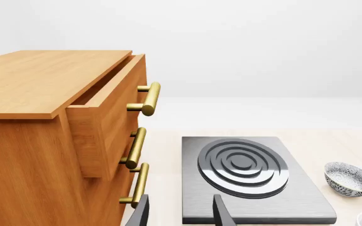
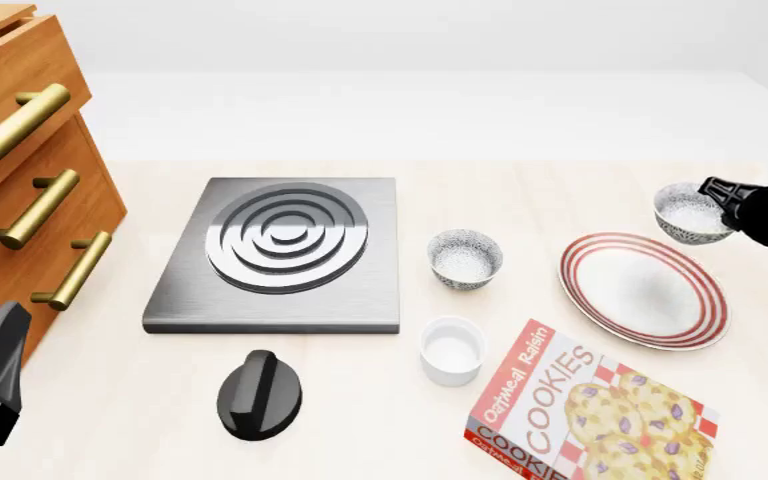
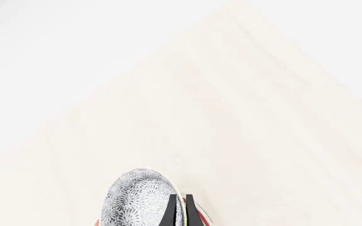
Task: Pick the akita bowl next to the plate and place it on the plate.
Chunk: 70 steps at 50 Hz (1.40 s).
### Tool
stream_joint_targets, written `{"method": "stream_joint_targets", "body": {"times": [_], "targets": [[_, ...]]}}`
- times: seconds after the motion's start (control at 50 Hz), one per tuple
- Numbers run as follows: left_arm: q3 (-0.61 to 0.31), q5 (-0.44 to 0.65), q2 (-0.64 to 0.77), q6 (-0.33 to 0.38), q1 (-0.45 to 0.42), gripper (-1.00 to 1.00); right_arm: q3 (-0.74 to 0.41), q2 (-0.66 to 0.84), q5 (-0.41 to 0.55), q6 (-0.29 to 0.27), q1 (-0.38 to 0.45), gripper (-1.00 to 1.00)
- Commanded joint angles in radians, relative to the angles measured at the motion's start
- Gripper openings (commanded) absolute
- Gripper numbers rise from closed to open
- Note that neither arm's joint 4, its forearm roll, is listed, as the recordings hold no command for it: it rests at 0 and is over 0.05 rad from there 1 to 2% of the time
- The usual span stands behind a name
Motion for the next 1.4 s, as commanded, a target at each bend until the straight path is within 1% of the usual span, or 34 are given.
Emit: {"method": "stream_joint_targets", "body": {"times": [0.02, 0.38, 0.9, 1.1, 1.4], "targets": [[0.000, 0.000, 0.000, 0.000, 0.000, 1.00, 0.042, -0.034, -0.015, 0.007, 0.023, -1.00], [0.000, 0.000, 0.000, 0.000, 0.000, 1.00, 0.079, -0.027, -0.043, -0.005, 0.055, -1.00], [0.000, 0.000, 0.000, 0.000, 0.000, 1.00, 0.177, -0.048, -0.099, -0.020, 0.109, -1.00], [0.000, 0.000, 0.000, 0.000, 0.000, 1.00, 0.192, -0.032, -0.114, -0.021, 0.126, -1.00], [0.000, 0.000, 0.000, 0.000, 0.000, 1.00, 0.199, -0.012, -0.132, -0.032, 0.125, -1.00]]}}
